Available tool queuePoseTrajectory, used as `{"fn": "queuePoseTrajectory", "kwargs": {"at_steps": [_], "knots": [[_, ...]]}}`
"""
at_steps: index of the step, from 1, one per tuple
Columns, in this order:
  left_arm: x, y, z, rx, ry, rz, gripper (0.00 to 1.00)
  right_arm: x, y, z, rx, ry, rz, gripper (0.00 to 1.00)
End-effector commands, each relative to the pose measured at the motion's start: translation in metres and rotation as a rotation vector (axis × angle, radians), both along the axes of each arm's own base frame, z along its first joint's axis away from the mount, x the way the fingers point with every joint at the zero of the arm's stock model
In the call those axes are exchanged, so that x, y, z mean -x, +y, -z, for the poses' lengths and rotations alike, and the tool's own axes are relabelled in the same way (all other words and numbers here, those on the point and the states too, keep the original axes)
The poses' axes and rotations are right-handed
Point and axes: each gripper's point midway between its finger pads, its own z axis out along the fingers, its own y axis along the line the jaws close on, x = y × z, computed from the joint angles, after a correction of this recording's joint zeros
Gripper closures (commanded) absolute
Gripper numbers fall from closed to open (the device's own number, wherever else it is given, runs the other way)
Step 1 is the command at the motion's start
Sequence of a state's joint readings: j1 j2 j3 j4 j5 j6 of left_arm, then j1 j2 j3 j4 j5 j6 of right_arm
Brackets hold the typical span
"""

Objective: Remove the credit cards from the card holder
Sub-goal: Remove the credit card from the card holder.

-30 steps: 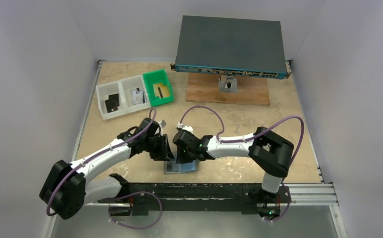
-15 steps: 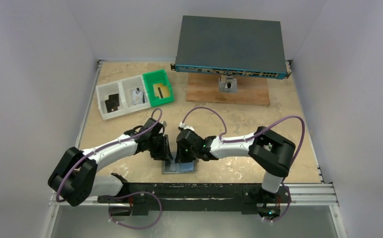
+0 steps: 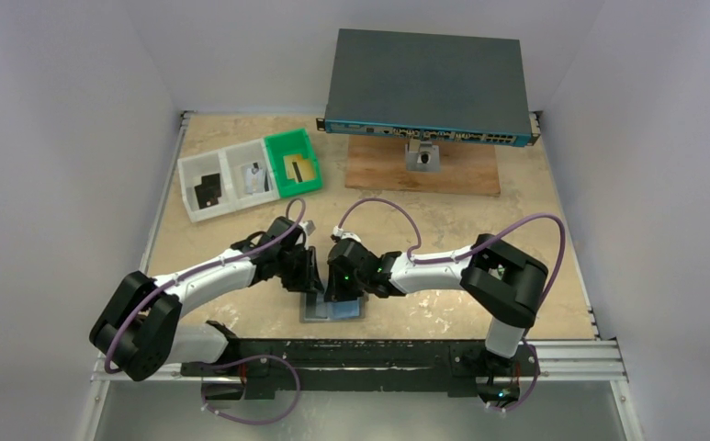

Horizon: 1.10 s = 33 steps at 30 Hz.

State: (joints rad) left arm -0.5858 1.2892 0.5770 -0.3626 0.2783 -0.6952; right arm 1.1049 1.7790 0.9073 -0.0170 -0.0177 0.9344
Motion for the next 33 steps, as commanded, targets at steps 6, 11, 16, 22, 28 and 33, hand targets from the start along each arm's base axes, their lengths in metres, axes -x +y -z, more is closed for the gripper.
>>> {"fn": "queuePoseTrajectory", "kwargs": {"at_steps": [6,11,16,22,28,33], "knots": [[-0.024,-0.028,-0.025,0.124,-0.123,0.062,0.83,0.026,-0.055,0.056,0.239,0.084,-0.016,0.96],[-0.023,-0.027,-0.026,0.119,-0.112,0.053,1.00,0.023,-0.052,0.048,0.223,0.067,-0.014,0.96],[-0.020,-0.020,-0.028,0.088,-0.087,0.019,1.00,0.014,-0.040,0.013,0.146,0.010,-0.016,0.78],[-0.015,-0.019,-0.038,0.092,-0.069,0.013,1.00,0.006,-0.026,-0.036,0.055,-0.054,-0.030,0.56],[-0.011,-0.030,-0.052,0.158,-0.057,0.047,0.96,0.001,-0.027,-0.059,0.031,-0.090,-0.014,0.53],[-0.009,-0.040,-0.057,0.195,-0.051,0.068,0.84,-0.001,-0.036,-0.066,0.043,-0.110,0.016,0.52]]}}
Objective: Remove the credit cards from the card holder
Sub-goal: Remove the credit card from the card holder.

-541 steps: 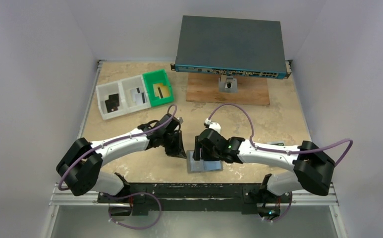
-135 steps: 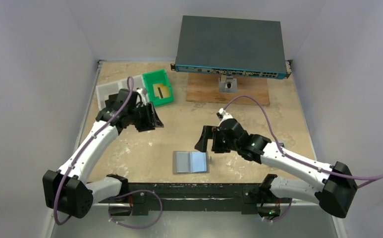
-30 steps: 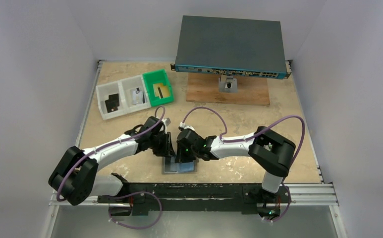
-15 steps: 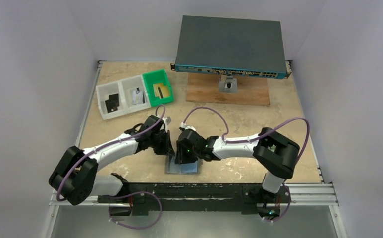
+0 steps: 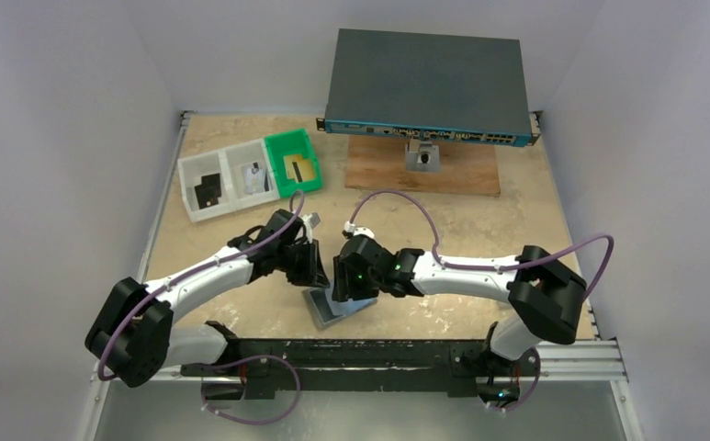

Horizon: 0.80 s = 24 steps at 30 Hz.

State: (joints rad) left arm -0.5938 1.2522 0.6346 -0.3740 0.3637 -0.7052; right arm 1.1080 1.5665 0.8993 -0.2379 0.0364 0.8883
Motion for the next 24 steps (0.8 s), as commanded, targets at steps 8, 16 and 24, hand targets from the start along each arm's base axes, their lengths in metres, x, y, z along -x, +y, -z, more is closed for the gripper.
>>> {"fn": "queuePoseTrajectory", "kwargs": {"at_steps": [8,16,24], "knots": [[-0.011,-0.045,-0.029,0.127,-0.015,0.040,0.71,-0.015,-0.024,-0.035,0.001,-0.097,0.087,0.51],[-0.027,-0.069,-0.019,0.129,0.020,0.032,0.61,-0.016,-0.046,-0.044,0.008,-0.122,0.142,0.51],[-0.030,-0.078,0.004,0.094,0.068,0.028,0.51,-0.012,-0.057,-0.038,0.024,-0.114,0.159,0.51]]}}
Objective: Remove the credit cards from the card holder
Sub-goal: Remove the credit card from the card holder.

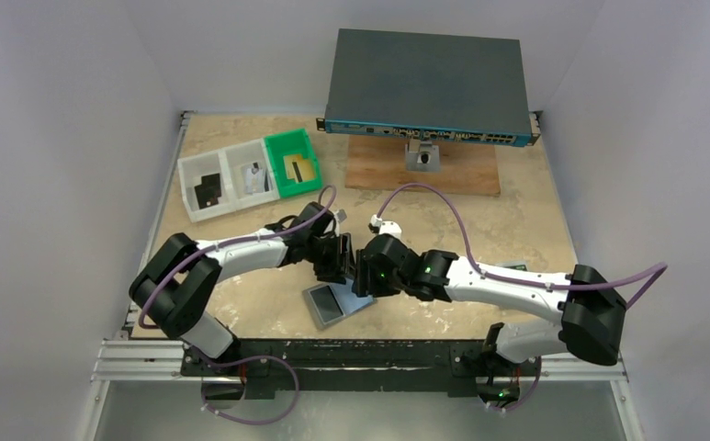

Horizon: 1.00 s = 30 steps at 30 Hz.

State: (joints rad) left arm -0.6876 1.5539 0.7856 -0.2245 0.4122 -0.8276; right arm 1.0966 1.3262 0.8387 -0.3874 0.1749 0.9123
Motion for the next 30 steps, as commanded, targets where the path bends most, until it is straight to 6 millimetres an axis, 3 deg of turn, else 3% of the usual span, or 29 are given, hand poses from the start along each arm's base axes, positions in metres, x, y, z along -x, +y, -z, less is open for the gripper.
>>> {"fn": "queuePoseTrajectory", "kwargs": {"at_steps": [1,7,17,24,30], "knots": [[-0.012,-0.015,-0.010,0.039,-0.032,0.002,0.50,-0.005,-0.009,0.000,0.010,-0.014,0.046,0.51],[-0.015,-0.012,-0.025,0.025,-0.070,0.008,0.41,-0.006,-0.005,0.003,0.014,-0.012,0.035,0.51],[-0.010,0.003,-0.061,0.016,-0.141,-0.004,0.39,-0.008,0.007,-0.008,-0.010,-0.023,0.003,0.51],[-0.002,0.029,-0.068,-0.061,-0.166,-0.051,0.40,-0.008,0.017,-0.018,-0.047,-0.032,-0.033,0.51],[0.011,0.061,-0.069,-0.151,-0.182,-0.106,0.48,-0.008,0.025,-0.013,-0.035,-0.022,-0.071,0.51]]}}
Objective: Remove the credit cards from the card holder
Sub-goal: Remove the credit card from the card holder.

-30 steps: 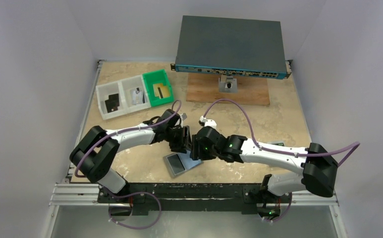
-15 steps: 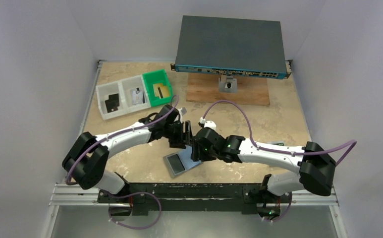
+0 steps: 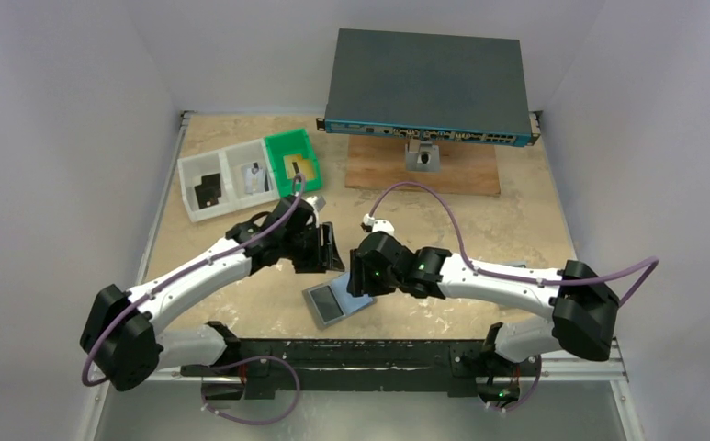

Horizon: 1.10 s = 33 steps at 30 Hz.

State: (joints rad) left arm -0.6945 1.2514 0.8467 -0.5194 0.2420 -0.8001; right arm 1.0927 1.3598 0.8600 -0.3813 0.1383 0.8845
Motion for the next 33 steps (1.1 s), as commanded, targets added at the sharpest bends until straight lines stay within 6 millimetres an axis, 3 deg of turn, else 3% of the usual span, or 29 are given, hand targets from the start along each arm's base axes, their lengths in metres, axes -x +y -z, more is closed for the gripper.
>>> {"fn": "queuePoseTrajectory", "kwargs": {"at_steps": [1,7,14,25,33], "knots": [[0.010,0.030,0.001,-0.094,-0.018,-0.050,0.49,-0.010,0.021,-0.016,-0.043,-0.040,-0.039,0.52],[0.031,0.049,0.014,-0.114,0.026,-0.088,0.64,-0.006,0.035,-0.007,-0.060,-0.010,-0.090,0.52],[0.050,0.058,0.038,-0.112,0.077,-0.100,0.92,-0.003,0.056,0.007,-0.073,0.032,-0.149,0.55],[0.042,0.038,0.057,-0.067,0.111,-0.081,1.00,0.007,0.077,0.033,-0.090,0.116,-0.223,0.57],[0.044,0.053,0.085,-0.193,0.167,-0.105,1.00,0.013,0.076,0.056,-0.086,0.169,-0.203,0.57]]}}
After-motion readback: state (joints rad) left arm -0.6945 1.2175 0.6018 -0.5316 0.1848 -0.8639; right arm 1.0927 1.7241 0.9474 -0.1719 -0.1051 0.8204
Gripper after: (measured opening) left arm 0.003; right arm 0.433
